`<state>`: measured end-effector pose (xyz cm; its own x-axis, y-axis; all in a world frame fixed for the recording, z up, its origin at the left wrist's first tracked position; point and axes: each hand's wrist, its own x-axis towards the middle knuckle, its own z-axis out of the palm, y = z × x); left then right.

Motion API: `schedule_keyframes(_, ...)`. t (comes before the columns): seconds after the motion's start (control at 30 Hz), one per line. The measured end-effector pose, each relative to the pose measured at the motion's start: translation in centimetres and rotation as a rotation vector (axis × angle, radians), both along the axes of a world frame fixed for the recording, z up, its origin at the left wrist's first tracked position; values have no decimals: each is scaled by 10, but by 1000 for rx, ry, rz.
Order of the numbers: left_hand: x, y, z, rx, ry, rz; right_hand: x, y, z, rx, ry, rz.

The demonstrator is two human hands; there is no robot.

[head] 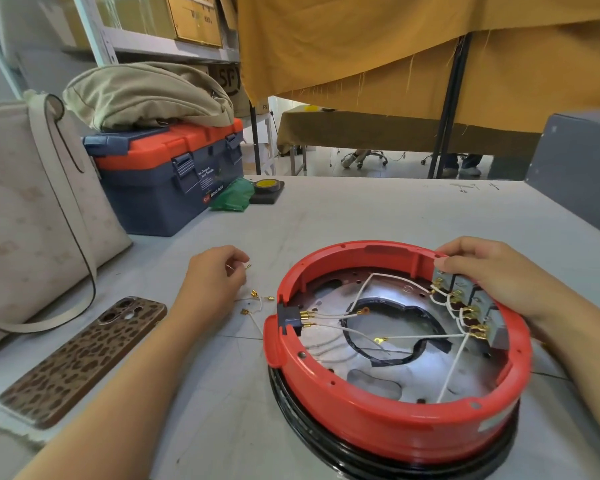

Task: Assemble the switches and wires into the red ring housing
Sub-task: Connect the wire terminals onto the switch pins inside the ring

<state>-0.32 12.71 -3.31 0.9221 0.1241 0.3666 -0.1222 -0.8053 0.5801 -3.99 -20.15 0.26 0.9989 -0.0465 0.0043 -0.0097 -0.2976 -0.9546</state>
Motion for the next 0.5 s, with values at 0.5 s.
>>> schedule_keyframes(0.5, -38, -39, 65, 18, -135, -407, 0, 0, -4, -67, -53, -21)
